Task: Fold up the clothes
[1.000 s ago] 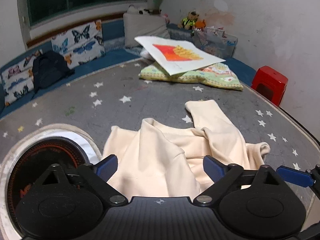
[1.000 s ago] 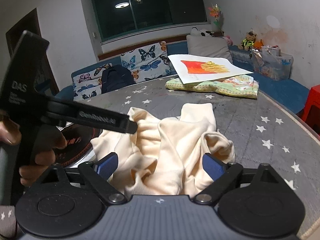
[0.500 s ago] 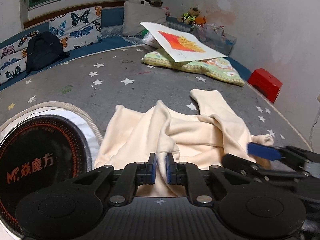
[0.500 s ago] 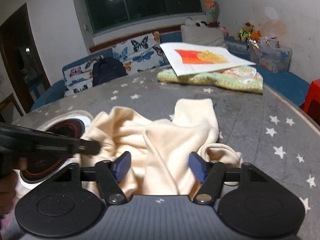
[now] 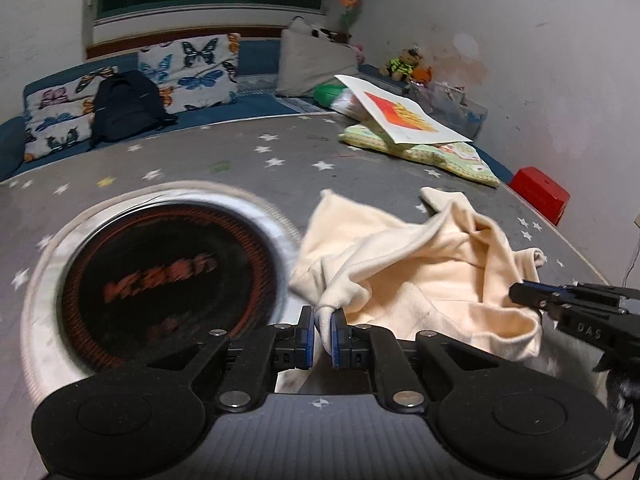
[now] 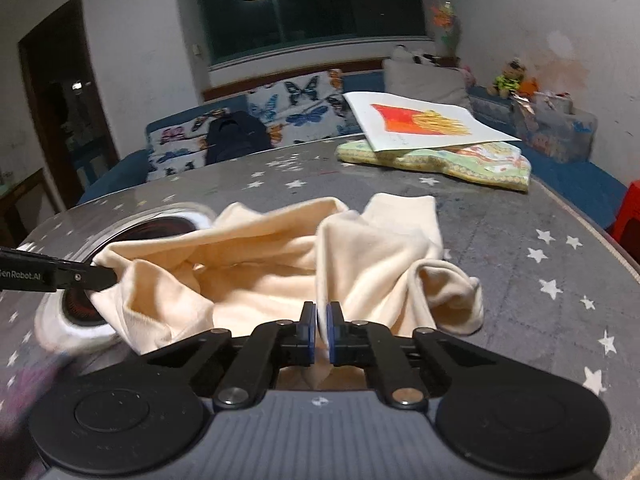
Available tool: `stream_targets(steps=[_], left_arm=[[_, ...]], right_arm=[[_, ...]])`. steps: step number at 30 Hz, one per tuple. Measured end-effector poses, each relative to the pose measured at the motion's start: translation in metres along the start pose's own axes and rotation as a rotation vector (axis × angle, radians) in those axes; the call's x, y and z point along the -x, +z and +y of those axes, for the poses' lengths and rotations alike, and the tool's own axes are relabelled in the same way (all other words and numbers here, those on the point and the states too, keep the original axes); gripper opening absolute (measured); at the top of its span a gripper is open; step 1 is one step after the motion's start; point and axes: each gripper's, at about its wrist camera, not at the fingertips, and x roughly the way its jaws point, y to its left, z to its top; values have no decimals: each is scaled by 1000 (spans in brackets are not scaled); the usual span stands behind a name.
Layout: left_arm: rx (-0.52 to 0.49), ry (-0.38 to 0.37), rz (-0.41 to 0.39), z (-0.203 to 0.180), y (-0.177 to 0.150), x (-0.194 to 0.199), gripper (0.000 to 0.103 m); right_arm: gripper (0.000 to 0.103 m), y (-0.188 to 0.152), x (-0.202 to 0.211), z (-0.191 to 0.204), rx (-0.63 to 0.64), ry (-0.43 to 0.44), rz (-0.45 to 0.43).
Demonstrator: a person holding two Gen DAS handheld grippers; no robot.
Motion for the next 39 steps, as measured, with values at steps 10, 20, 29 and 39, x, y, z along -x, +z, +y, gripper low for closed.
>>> stream_targets(steps=[10, 20, 29, 39], left_arm=[[76, 58, 34, 53, -75, 74, 9], [3, 65, 55, 61, -110, 121, 28], [-116, 43, -79, 39, -66, 109, 49], [-20, 137, -22, 76, -6, 2, 49]], right_arm=[[5, -30, 35, 54, 126, 177, 83], [32, -24, 44, 83, 138, 250, 67], [54, -8, 15, 87, 103, 176, 18], [54, -15, 18, 43, -36, 85, 28]])
